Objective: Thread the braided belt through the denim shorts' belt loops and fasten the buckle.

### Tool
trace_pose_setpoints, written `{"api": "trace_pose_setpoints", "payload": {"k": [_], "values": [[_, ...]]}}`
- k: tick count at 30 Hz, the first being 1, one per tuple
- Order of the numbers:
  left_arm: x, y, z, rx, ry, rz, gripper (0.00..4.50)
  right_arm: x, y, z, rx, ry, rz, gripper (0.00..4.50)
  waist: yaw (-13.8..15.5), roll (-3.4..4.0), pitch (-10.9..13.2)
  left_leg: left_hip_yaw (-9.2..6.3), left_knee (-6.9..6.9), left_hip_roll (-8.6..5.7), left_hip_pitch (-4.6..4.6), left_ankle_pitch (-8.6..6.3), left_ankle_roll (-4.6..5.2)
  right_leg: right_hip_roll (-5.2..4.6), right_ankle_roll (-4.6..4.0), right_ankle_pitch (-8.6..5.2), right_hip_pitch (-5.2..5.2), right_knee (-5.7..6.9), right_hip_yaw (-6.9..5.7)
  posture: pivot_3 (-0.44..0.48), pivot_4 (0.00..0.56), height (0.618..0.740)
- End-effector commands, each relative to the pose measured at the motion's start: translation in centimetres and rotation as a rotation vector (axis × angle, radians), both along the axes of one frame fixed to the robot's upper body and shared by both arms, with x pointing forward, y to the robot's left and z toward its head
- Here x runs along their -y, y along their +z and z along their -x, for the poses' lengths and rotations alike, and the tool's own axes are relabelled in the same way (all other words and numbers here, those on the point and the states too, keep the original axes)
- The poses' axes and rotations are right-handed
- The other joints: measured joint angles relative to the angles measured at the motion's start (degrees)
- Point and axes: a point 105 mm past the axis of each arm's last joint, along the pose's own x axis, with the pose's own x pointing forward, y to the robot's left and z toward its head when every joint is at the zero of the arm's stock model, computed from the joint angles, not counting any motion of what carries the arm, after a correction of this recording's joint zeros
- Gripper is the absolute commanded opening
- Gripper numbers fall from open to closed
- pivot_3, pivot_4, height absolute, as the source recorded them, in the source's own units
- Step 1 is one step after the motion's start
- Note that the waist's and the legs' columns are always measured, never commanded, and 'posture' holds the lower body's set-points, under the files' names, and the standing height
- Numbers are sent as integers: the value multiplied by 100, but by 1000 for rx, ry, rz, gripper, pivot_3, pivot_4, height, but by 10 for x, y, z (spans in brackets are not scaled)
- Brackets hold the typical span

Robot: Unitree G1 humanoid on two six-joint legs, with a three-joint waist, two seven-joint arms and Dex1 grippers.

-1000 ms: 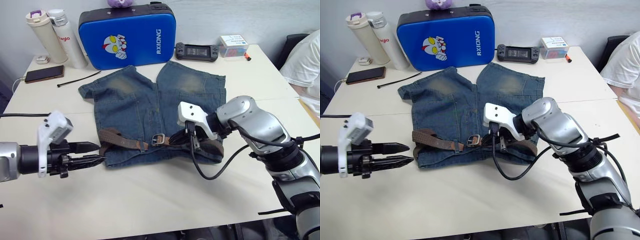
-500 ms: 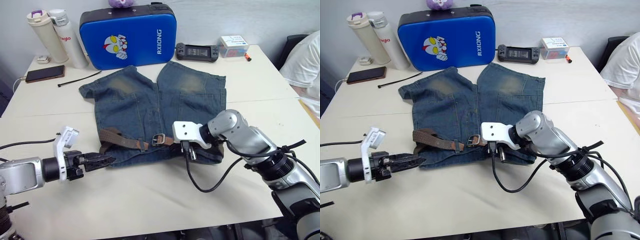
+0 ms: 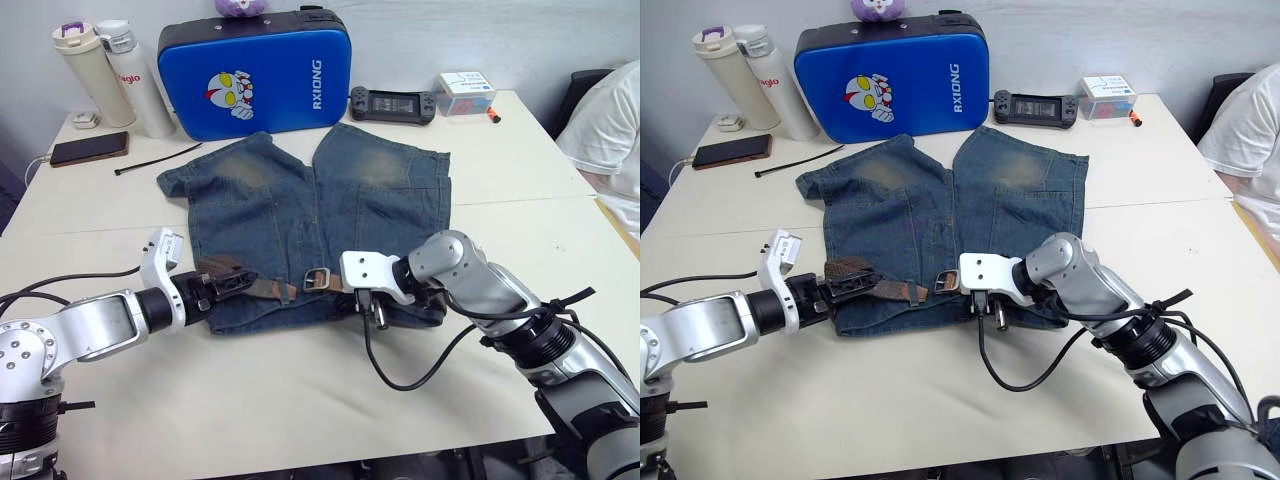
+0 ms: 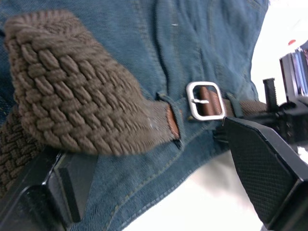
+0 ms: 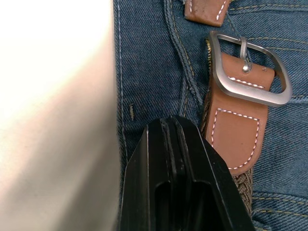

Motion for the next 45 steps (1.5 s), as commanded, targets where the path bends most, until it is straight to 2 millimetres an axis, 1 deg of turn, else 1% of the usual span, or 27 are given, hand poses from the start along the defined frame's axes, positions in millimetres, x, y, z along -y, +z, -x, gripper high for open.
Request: {"api": "trace_pose_setpoints", "payload": {"k": [1,3,4,9,10,16,21,24,27,30,33,35,36,39,40,42,43,44,45], "values": [[-1,6,-4,21,34,18,3843,4,8,-3,42,-17,-2,0,0,0,0,0,0,0,0,0,0,0,0,0,0,0,1,0,150,664],[2,7,-5,23,29,29,3204,5,8,-3,43,-20,3,0,1,0,0,0,0,0,0,0,0,0,0,0,-1,1,1,0,150,664],[3,7,-5,23,23,31,2789,5,7,-3,43,-21,6,0,3,0,0,0,0,-1,0,0,0,0,0,0,-1,1,2,0,150,664],[12,4,-6,9,-3,30,627,4,5,-4,49,-20,31,0,8,0,0,0,2,-2,-1,0,0,0,0,0,0,1,2,0,150,664],[13,1,-6,-3,-13,22,74,3,6,-5,54,-22,36,0,6,0,0,0,2,-2,-1,0,0,0,0,0,0,1,2,0,150,664],[23,-11,-8,-58,-45,-15,74,-1,10,-6,67,-31,33,0,10,-1,0,-1,6,-3,-1,0,0,0,0,0,1,1,3,0,150,664],[30,-20,-12,-100,-45,-24,74,2,14,-5,73,-47,29,0,13,-1,-1,-2,8,-3,-3,0,0,0,0,0,0,2,4,0,150,664],[42,-22,-14,-108,-62,-6,74,4,14,-3,70,-58,27,0,15,-1,0,-2,8,-5,-3,0,0,0,0,0,-1,3,5,0,150,664],[49,-22,-14,-108,-72,4,74,5,14,-1,66,-63,26,0,24,-2,-1,-5,10,-7,-5,0,0,-1,0,0,-1,2,5,0,150,664],[51,-23,-9,-108,-108,-17,74,5,13,0,62,-65,25,0,20,-2,-1,-5,10,-7,-5,0,0,-1,0,0,-1,2,7,0,150,664],[48,-22,3,-90,-197,-108,74,6,13,0,61,-65,25,0,12,-2,-1,-5,10,-7,-5,0,0,-1,0,0,-1,2,7,0,150,664],[43,-18,7,-68,-219,-141,881,7,14,0,61,-64,25,0,4,-2,-1,-8,8,-7,-5,0,0,1,0,0,-3,1,10,0,150,664],[40,-14,9,-59,-230,-145,1041,6,14,0,62,-62,25,0,3,-1,-1,-8,8,-8,-5,0,0,1,0,0,-3,1,12,0,150,664],[19,-4,14,-47,-235,-223,2160,5,18,-1,66,-55,20,0,2,-1,-1,-11,5,-11,-4,0,0,2,0,0,-6,1,15,0,150,664],[11,-2,17,-36,-259,-288,2554,4,20,-1,66,-52,16,0,-4,-1,0,-13,5,-11,-5,0,0,2,0,0,-6,0,15,0,150,664],[1,0,24,-30,-307,-375,3236,2,25,0,64,-45,3,0,-6,-1,0,-17,2,-12,-4,-1,-1,6,-2,-1,-10,0,18,0,150,664],[-2,1,27,-30,-327,-400,3552,1,26,0,62,-42,-2,0,-7,0,1,-17,2,-12,-6,-1,-2,6,-3,-2,-12,-1,17,0,150,664],[-3,1,29,-19,-357,-437,4107,1,29,1,61,-38,-9,0,-8,1,1,-17,-1,-15,-6,-1,-2,5,-4,-3,-13,0,19,0,150,664],[-4,1,30,-10,-380,-464,4419,1,30,1,60,-36,-13,0,4,2,2,-17,-4,-17,-5,-1,-1,4,-5,-3,-13,-2,22,0,150,664]]}}
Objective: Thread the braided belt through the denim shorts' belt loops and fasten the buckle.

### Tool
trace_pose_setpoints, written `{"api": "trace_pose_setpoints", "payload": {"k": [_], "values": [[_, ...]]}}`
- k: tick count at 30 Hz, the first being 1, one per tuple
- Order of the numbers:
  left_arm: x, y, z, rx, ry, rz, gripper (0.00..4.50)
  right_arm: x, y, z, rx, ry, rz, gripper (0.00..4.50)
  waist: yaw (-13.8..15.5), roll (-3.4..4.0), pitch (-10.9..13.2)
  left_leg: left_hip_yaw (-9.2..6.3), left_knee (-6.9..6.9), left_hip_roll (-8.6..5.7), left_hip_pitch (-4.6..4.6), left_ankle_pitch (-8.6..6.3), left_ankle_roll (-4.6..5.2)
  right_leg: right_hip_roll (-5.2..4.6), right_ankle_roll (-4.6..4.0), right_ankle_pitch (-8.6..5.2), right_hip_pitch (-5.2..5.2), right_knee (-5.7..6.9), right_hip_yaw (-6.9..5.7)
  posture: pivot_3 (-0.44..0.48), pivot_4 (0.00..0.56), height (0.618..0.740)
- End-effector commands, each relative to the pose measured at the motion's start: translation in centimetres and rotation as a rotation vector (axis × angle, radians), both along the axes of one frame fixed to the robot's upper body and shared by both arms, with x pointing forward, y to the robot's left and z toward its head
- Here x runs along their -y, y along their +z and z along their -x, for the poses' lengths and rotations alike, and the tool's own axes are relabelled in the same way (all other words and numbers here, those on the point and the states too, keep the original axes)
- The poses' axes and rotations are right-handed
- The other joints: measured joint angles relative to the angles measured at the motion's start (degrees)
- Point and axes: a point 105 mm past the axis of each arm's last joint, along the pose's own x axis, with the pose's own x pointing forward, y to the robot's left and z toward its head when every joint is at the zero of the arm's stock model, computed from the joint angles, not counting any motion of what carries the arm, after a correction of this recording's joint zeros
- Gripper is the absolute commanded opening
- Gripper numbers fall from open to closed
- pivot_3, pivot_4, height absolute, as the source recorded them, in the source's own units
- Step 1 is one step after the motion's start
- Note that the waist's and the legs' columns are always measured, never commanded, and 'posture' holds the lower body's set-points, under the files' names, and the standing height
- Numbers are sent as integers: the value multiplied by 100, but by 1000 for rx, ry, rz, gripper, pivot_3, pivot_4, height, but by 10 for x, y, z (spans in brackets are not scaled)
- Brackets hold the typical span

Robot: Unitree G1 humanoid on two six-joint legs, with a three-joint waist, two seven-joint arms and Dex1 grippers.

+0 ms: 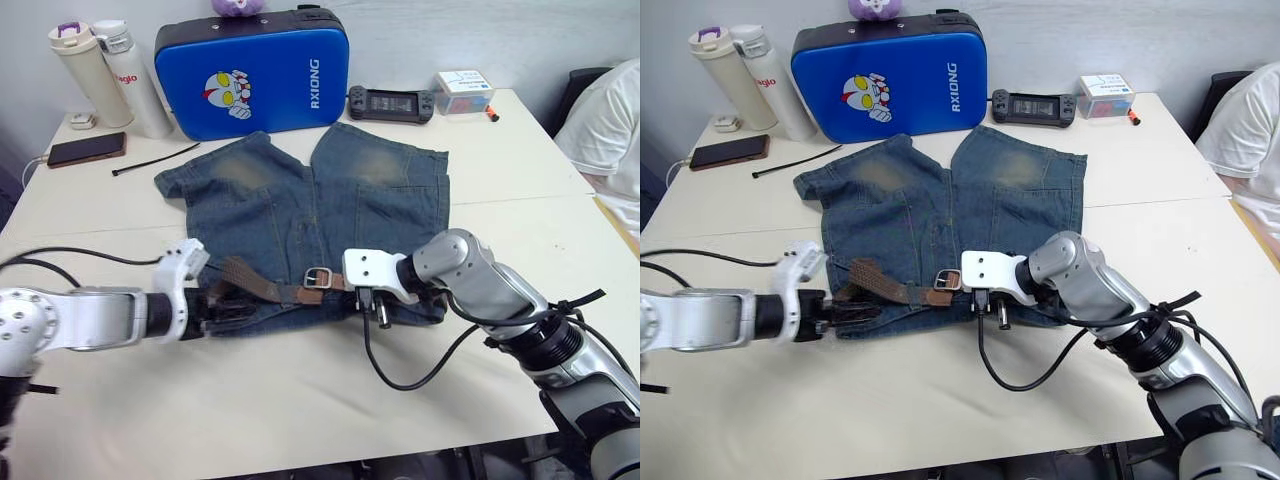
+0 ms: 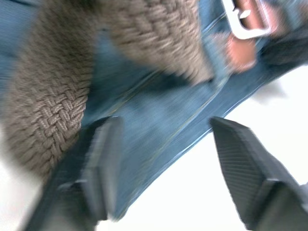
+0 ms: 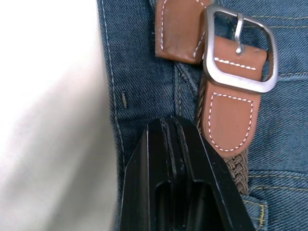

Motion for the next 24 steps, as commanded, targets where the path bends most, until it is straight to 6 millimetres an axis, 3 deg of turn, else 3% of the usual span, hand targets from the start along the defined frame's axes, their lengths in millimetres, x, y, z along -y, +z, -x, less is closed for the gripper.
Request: {"api": "trace_pose_setpoints", "payload": {"k": [1,5,7,11,18,24], "values": [[3,4,11,49,-156,-90,4465,-4,23,2,42,28,-49,0,12,1,1,-2,0,-3,0,0,0,-2,0,0,2,-1,1,0,150,664],[15,3,15,98,-306,-129,4465,-1,27,4,39,32,-56,0,18,2,1,-4,0,-3,-2,0,0,-2,0,0,7,-10,-1,0,150,664],[15,1,5,131,-307,-150,4465,2,30,6,40,31,-59,0,19,3,2,-4,0,-3,-5,0,0,-2,0,0,6,-15,-2,0,150,664],[18,-3,-5,126,-342,-156,3192,9,40,18,13,34,-89,0,27,1,3,-7,2,-3,-8,0,0,-2,0,0,7,-17,-7,0,150,664],[18,-9,-11,120,-399,-179,16,16,53,29,-3,24,-130,0,10,0,4,-10,-2,-2,-9,-1,2,-1,0,0,5,-21,-10,0,150,664],[26,-25,-18,117,-421,-170,16,-6,41,24,125,83,-133,0,14,0,4,-10,-1,-2,-10,-1,2,-1,1,0,6,-22,-9,0,150,664]]}}
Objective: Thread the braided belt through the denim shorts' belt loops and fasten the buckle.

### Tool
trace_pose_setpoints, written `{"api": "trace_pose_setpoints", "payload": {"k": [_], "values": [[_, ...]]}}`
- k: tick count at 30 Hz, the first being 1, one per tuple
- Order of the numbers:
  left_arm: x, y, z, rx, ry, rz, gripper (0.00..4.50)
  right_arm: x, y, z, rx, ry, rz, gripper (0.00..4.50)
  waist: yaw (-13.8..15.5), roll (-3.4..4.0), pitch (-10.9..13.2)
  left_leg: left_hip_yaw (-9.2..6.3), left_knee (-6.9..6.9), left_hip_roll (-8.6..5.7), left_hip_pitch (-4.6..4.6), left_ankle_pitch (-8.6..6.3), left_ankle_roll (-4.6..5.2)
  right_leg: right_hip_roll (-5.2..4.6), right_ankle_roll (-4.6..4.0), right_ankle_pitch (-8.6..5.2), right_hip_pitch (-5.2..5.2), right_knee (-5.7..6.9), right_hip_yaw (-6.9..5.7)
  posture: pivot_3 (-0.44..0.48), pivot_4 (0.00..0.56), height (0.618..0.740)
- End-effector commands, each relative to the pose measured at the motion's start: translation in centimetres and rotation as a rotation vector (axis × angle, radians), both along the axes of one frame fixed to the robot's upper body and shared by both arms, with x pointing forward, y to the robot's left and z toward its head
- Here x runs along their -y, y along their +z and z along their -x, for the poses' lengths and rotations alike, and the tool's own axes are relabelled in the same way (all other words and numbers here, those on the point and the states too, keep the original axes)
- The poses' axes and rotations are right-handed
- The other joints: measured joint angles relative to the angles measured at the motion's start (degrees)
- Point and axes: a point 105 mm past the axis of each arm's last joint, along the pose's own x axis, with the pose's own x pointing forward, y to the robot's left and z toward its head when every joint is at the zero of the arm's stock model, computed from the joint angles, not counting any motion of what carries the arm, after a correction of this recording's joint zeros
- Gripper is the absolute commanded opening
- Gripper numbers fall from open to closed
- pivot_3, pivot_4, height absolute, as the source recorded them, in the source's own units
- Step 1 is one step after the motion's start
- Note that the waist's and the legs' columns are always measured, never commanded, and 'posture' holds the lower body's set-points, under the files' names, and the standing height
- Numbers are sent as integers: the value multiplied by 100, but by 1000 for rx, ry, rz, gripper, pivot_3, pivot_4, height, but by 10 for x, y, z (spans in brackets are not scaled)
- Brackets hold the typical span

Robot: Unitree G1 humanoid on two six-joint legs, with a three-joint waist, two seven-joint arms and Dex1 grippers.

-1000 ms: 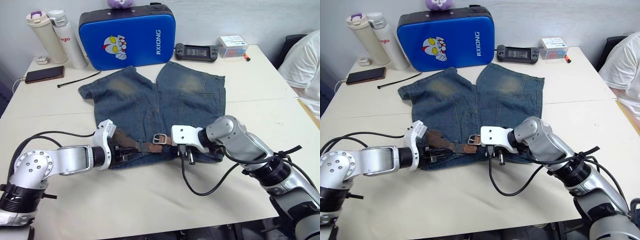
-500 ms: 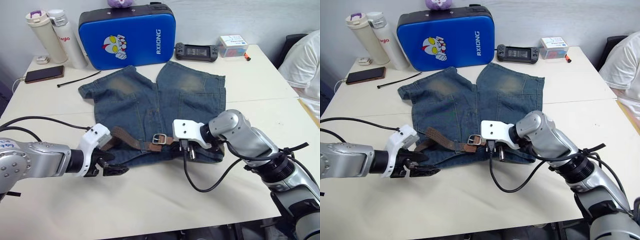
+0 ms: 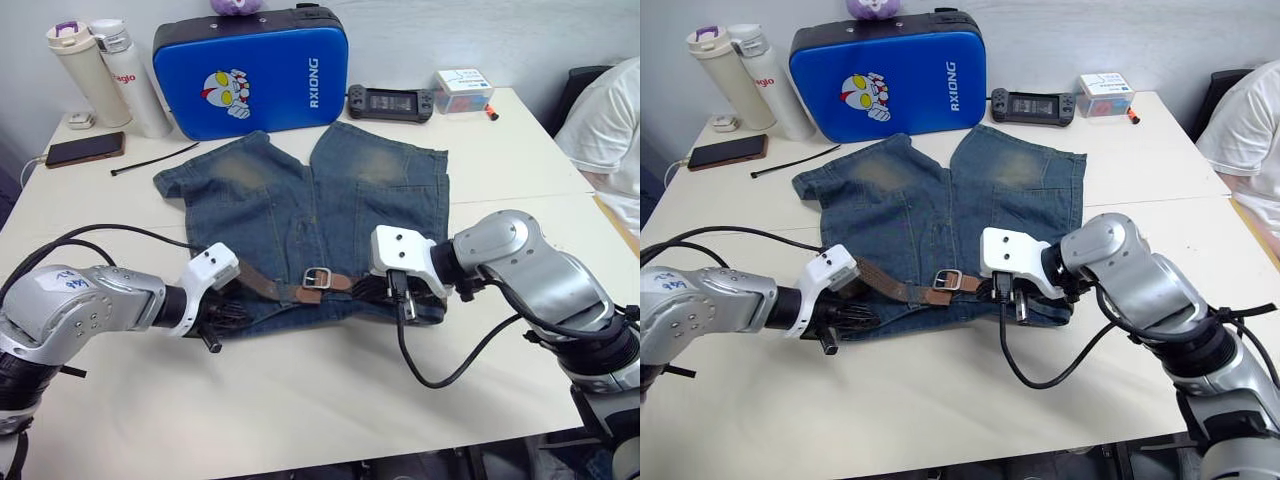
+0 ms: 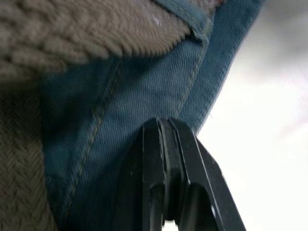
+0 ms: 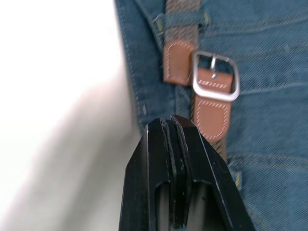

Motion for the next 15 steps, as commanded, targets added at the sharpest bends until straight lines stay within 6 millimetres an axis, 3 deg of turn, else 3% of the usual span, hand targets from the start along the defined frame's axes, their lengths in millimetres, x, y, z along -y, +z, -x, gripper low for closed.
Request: {"api": "trace_pose_setpoints", "payload": {"k": [1,5,6,7,10,15], "values": [[4,-4,-5,16,-13,1,16,-16,-3,0,106,55,-9,0,-1,0,0,0,0,0,1,0,0,0,0,0,1,1,-1,0,150,664],[9,-8,-9,19,-1,21,16,-31,-15,-6,203,78,-36,0,76,0,-1,-6,8,-9,4,1,2,-5,0,0,6,9,-1,0,150,664],[11,-9,-9,17,-2,24,0,-31,-19,-4,213,91,-24,649,109,0,-1,-7,13,-10,5,1,2,-6,1,0,7,12,-1,0,150,664],[11,-9,-9,16,0,25,0,-31,-23,-5,253,105,-5,857,138,0,-1,-9,14,-17,5,3,5,-9,1,0,7,16,0,0,150,664],[11,-10,-9,15,3,27,0,-30,-35,-4,293,142,29,2252,148,-2,-2,-30,23,-33,4,4,8,-13,1,1,15,19,2,0,150,664],[10,-10,-9,13,10,23,0,-35,-41,-2,262,153,16,2252,129,-2,-2,-37,22,-40,5,8,14,-18,1,1,14,26,3,0,150,664]]}}
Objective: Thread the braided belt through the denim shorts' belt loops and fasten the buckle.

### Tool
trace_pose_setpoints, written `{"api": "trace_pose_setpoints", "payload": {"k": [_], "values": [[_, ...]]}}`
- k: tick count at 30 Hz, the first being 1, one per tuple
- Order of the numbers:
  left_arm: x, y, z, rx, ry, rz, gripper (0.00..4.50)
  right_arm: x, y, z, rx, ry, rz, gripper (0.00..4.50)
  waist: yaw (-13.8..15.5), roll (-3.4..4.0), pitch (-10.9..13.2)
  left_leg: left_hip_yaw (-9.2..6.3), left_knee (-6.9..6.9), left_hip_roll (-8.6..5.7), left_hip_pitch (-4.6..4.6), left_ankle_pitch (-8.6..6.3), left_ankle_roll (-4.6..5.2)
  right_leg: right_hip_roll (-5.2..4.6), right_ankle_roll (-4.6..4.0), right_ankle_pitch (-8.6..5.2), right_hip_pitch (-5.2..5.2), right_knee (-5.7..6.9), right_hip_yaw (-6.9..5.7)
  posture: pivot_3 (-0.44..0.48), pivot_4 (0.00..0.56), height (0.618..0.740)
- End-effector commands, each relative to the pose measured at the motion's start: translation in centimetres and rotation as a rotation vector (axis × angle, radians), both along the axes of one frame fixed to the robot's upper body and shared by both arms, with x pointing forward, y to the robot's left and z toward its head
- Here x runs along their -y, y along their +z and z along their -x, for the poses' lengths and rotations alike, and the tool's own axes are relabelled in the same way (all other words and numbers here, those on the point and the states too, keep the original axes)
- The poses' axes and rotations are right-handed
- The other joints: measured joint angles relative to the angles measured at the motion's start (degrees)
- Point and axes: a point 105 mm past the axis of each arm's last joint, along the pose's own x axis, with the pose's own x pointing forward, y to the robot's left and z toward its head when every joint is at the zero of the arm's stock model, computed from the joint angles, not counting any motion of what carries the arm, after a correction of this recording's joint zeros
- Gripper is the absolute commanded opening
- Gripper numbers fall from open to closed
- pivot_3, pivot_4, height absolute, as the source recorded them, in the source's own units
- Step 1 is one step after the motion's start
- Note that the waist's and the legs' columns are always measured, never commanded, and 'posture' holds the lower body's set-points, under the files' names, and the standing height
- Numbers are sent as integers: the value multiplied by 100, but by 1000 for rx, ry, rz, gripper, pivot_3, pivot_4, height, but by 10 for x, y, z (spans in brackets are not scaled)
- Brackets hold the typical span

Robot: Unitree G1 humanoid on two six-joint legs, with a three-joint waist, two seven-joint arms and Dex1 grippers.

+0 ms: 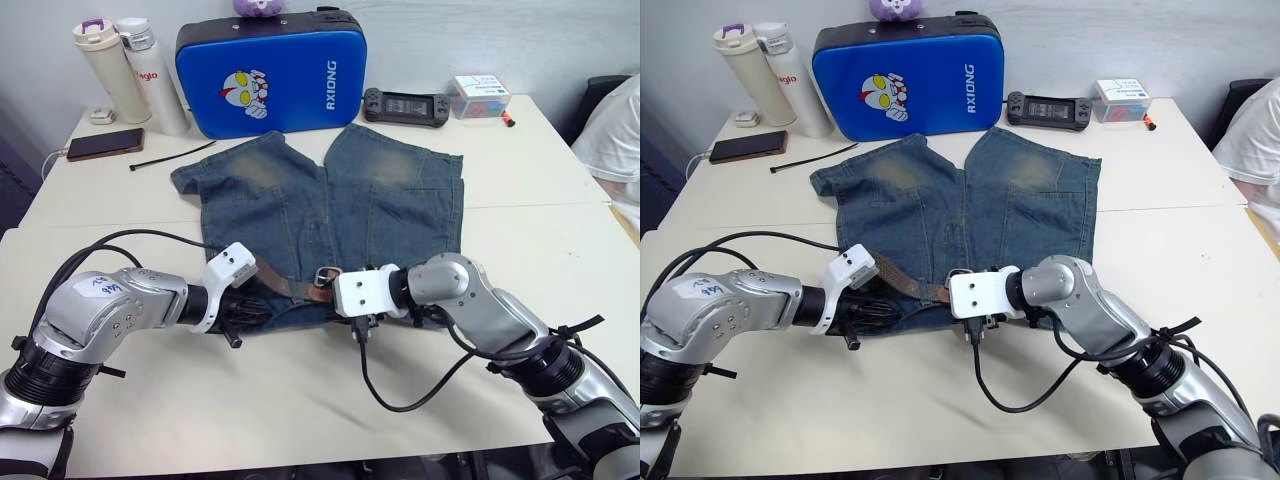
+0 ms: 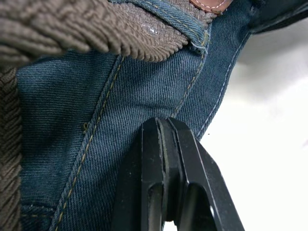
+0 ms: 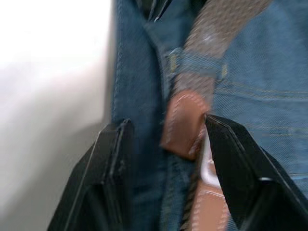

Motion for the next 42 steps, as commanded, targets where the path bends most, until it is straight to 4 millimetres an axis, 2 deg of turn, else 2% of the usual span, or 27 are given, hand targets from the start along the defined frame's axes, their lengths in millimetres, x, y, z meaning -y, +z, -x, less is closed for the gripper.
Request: {"api": "trace_pose_setpoints", "payload": {"k": [1,12,15,16,17,19,26,30,34,38,42], "values": [[-4,-6,1,-8,14,-35,0,-4,3,0,31,20,1,2252,1,0,0,-5,0,0,1,0,0,1,0,0,0,0,-1,0,150,664],[-7,-4,4,-3,20,-41,0,0,-3,-20,24,-58,13,2252,-12,0,0,-19,0,-3,1,0,-2,5,0,0,0,0,-2,0,150,664],[-8,-4,5,-3,20,-42,0,0,-3,-21,10,-64,11,1481,-14,0,0,-22,0,-4,1,0,-2,5,0,0,-1,1,-3,0,150,664],[-8,-4,5,-2,20,-42,0,0,-3,-21,4,-63,10,1114,-15,0,0,-23,0,-5,1,0,-2,5,0,0,-2,1,-2,0,150,664],[-8,-4,5,0,22,-43,0,-1,-2,-20,-3,-60,9,450,-17,0,0,-24,-1,-5,1,0,-2,6,0,0,-2,1,-2,0,150,664],[-8,-4,5,2,24,-44,0,-1,0,-17,-22,-49,2,91,-17,0,0,-25,-1,-5,1,0,-2,7,0,0,-2,1,-2,0,150,664],[-7,-7,1,7,30,-49,0,8,21,-10,-99,-39,-35,91,-2,0,0,-33,-2,-9,1,-1,-3,6,0,0,-2,-1,-2,0,150,664],[-6,-11,-1,11,33,-51,0,-3,40,0,-26,71,-41,91,-3,0,0,-35,-2,-9,2,-1,-3,6,0,0,-1,-1,-2,0,150,664],[-5,-15,-2,8,28,-53,0,-14,47,9,78,193,10,91,4,0,0,-35,-2,-10,2,-1,-3,4,0,0,0,-1,-2,0,150,664],[-3,-15,-5,13,20,-47,0,-24,59,0,303,279,60,91,5,0,0,-36,-1,-12,3,-1,-3,4,0,0,0,0,-3,0,150,664],[-2,-17,-7,15,17,-44,0,-24,68,-26,490,273,101,91,9,0,0,-36,0,-12,5,-1,-4,4,0,0,1,2,-4,0,150,664]]}}
